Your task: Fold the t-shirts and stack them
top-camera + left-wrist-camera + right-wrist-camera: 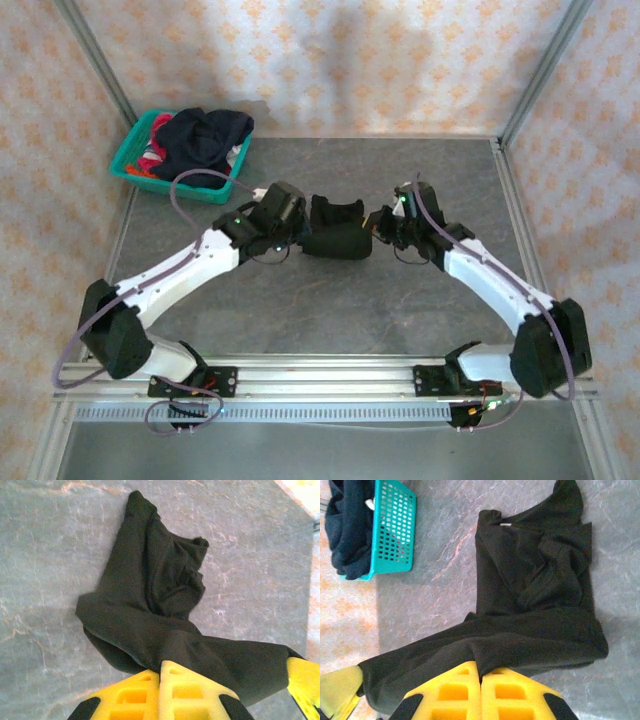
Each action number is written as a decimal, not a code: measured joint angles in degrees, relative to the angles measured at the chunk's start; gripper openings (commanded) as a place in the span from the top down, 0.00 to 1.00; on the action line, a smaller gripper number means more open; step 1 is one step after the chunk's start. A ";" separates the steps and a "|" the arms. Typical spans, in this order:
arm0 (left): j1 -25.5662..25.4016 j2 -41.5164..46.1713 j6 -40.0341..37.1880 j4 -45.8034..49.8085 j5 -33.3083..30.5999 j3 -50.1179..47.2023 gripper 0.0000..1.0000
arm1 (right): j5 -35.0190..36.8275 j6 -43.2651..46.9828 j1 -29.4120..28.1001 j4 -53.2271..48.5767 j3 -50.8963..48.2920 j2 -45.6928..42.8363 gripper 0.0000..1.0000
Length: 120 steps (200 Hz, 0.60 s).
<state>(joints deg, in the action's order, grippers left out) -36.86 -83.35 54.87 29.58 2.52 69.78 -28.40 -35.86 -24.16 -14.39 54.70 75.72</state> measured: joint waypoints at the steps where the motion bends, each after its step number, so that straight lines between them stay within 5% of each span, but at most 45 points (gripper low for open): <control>1: 0.15 -0.31 -0.09 0.00 0.00 0.24 1.00 | -0.04 0.04 0.04 -0.02 0.33 0.37 1.00; 120: 7.85 -21.49 -5.81 -0.76 4.55 17.35 1.00 | -0.55 4.68 5.35 3.98 19.47 25.22 1.00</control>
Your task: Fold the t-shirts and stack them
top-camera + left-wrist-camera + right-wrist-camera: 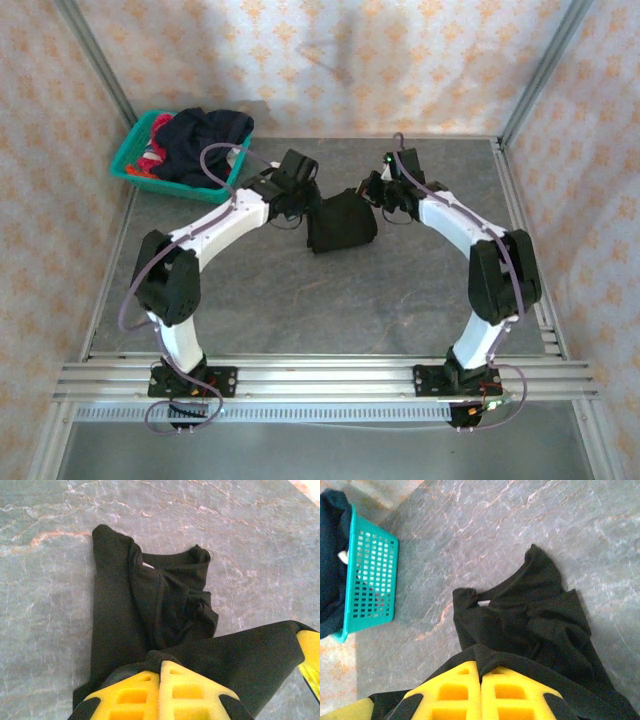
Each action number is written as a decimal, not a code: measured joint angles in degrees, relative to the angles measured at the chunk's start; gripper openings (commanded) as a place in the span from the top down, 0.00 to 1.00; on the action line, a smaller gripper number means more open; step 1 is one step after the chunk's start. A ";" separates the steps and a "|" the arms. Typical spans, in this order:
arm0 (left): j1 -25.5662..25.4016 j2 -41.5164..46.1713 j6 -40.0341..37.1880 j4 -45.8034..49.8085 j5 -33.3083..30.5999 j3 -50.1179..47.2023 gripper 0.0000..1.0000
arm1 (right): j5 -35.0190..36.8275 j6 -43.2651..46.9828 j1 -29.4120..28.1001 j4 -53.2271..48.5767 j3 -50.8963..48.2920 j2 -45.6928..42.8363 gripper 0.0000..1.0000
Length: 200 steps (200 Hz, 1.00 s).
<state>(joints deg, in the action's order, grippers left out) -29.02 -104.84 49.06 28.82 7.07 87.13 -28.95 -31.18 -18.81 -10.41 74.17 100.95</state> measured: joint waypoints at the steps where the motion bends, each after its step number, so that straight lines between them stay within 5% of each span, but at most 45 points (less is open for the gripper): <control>1: 0.13 -0.26 -0.11 0.00 0.04 0.20 1.00 | 0.00 0.00 0.04 0.07 0.11 0.13 1.00; 150: 7.56 -18.40 -5.33 0.07 -1.57 15.89 1.00 | -1.49 -1.42 2.14 25.51 15.76 27.32 1.00; 172: 8.52 -22.25 -5.57 0.13 -1.81 18.71 1.00 | -1.70 -1.90 2.14 25.66 20.20 31.85 0.69; 200: 9.05 -25.09 -5.42 0.70 -2.40 19.71 0.79 | -1.70 -2.03 2.16 25.53 20.76 32.65 0.45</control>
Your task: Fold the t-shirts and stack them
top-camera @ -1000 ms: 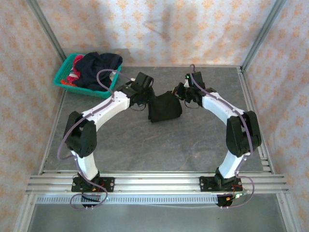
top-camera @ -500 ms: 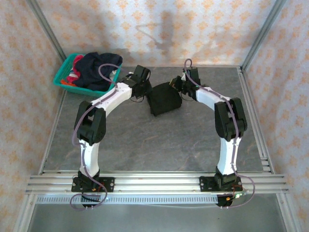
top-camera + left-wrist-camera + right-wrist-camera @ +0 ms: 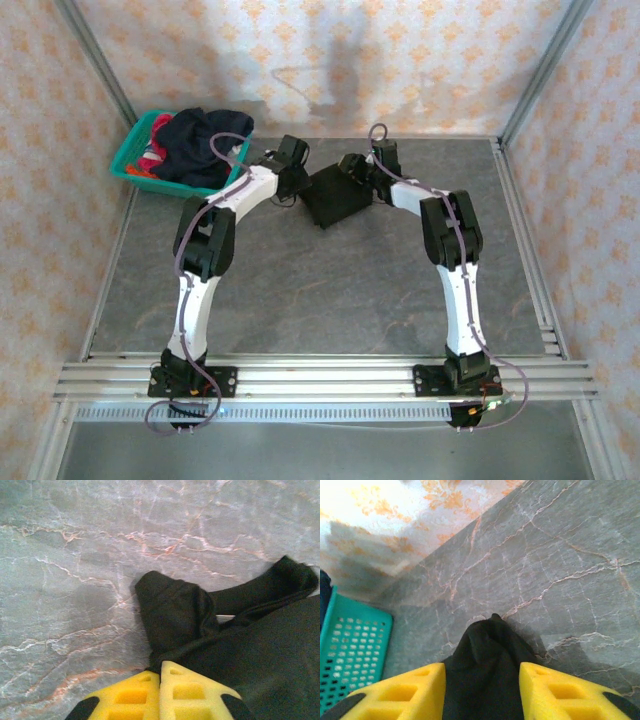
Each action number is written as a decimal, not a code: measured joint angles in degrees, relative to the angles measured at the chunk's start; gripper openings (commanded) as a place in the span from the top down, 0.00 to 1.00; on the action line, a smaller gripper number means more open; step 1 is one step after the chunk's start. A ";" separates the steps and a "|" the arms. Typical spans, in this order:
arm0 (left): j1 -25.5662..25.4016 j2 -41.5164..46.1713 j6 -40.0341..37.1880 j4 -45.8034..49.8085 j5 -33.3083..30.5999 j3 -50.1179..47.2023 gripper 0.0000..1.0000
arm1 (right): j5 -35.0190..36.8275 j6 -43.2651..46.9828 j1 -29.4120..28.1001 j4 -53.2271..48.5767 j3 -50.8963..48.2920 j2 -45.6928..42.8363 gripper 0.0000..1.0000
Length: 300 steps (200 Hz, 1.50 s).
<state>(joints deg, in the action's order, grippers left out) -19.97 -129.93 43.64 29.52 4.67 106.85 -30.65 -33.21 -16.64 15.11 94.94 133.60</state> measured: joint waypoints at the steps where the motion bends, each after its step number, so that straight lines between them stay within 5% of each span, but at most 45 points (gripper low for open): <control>1: 0.00 -0.04 -0.13 0.00 -0.02 0.00 0.78 | 0.00 -0.07 0.00 -0.02 -0.02 -0.04 0.44; 42: 0.00 0.04 0.02 0.94 -0.81 -0.02 0.15 | 0.46 1.86 -0.02 0.31 -7.52 -6.88 0.35; 60: 0.00 1.11 0.31 1.18 -1.09 -0.20 0.00 | 0.90 2.99 0.00 0.50 -11.78 -11.89 0.35; 126: -0.02 14.97 -1.55 0.59 -2.32 -4.33 0.00 | 3.76 9.73 -0.52 -2.23 -16.96 -20.98 0.45; 211: -2.69 16.96 -1.75 -1.44 -1.46 -12.33 0.01 | 3.37 15.02 -1.90 -15.89 0.55 -3.48 0.69; 244: -4.00 18.51 -2.21 -1.46 -0.94 -15.39 0.01 | 2.99 15.85 -2.69 -15.39 -7.67 -6.67 0.71; 300: -7.32 26.16 -2.78 -1.86 -0.92 -22.34 0.01 | 5.79 9.35 -8.76 -12.66 -34.07 -26.32 0.66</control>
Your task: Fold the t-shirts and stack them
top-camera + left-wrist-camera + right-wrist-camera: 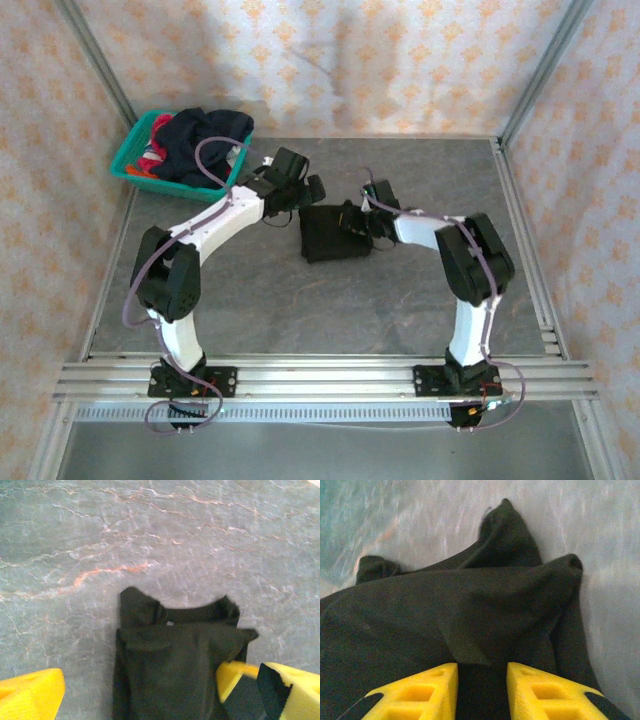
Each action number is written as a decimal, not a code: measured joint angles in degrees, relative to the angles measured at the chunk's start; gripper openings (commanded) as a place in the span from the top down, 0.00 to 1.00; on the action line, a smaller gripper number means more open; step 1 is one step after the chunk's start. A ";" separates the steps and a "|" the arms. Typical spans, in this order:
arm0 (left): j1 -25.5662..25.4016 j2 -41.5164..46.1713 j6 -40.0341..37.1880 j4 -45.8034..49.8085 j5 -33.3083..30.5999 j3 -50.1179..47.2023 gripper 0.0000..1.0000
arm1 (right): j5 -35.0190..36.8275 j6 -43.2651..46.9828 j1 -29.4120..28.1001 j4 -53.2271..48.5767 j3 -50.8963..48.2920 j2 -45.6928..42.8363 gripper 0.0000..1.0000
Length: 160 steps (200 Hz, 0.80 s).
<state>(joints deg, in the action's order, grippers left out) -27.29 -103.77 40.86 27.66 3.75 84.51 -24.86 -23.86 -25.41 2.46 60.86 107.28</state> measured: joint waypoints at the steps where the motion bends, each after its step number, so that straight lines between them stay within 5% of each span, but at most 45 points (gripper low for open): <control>1: -0.07 0.07 0.00 -0.02 0.02 -0.09 0.01 | 0.00 -0.15 -0.17 0.00 -0.57 -0.50 0.66; 59: -1.33 1.64 0.17 -0.92 0.20 -4.15 0.12 | 7.23 -3.76 0.35 -0.20 -5.44 -13.64 0.37; 109: 1.84 -5.27 0.68 -4.07 3.58 -2.60 0.27 | 5.97 -1.18 2.21 -3.82 3.56 -4.57 0.45; 147: 1.79 -11.76 2.03 -4.98 6.01 -2.40 0.54 | 4.02 -0.96 1.68 -6.25 4.02 -0.63 0.47; 160: 1.79 -12.48 2.62 -5.62 6.88 -2.43 0.64 | 3.87 -0.70 1.55 -6.78 4.00 -0.48 0.55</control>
<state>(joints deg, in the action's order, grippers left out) -25.50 -116.25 43.48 22.04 10.63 82.08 -20.99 -24.56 -23.86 -4.32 64.86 106.80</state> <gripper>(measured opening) 0.433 0.507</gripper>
